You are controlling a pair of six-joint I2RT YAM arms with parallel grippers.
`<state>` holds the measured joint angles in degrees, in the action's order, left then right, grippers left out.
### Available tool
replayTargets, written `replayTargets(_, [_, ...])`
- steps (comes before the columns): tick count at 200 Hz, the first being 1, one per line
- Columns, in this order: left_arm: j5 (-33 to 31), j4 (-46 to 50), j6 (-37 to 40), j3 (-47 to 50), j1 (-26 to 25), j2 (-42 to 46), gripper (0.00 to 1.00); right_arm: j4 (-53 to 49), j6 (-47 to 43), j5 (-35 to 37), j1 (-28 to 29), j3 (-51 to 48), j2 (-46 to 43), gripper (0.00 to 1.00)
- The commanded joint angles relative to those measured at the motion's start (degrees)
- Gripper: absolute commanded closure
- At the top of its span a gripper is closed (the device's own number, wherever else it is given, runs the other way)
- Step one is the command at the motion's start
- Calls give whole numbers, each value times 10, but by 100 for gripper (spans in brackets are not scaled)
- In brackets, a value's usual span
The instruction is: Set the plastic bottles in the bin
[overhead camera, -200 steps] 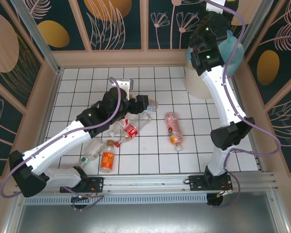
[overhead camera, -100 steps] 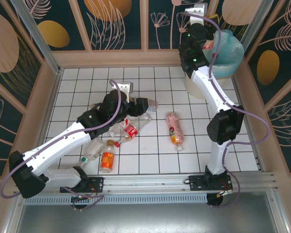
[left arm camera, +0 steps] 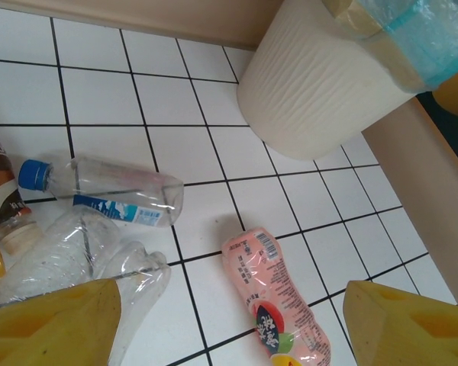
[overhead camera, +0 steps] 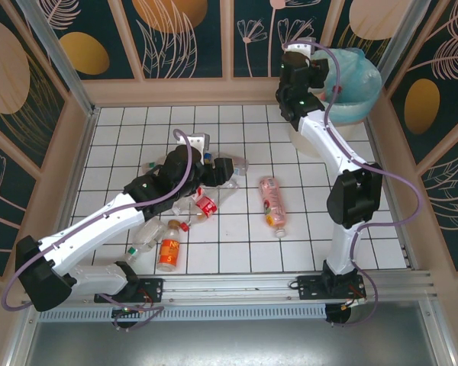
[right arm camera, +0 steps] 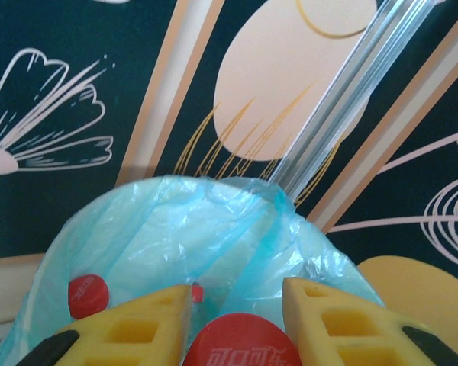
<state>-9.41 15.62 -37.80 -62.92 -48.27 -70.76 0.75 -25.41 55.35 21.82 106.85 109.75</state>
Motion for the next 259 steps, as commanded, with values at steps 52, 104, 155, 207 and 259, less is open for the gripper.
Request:
replayTargets(52, [-2, -21, -17, 20, 3, 21, 23, -190, 127, -52, 1, 103, 2, 42])
replayTargets(104, [1, -13, -14, 11, 3, 9, 23, -246, 174, -98, -5, 131, -6, 39])
replayTargets(155, [-14, -10, -18, 18, 3, 21, 23, -302, 211, -139, -1, 180, -5, 39])
replayTargets(207, [-43, 16, -18, 28, 3, 39, 23, -348, 225, -163, 57, 184, -37, 39])
replayTargets(259, [-78, 66, -40, 77, 3, 83, 23, -302, 229, -274, 170, -44, -131, 44])
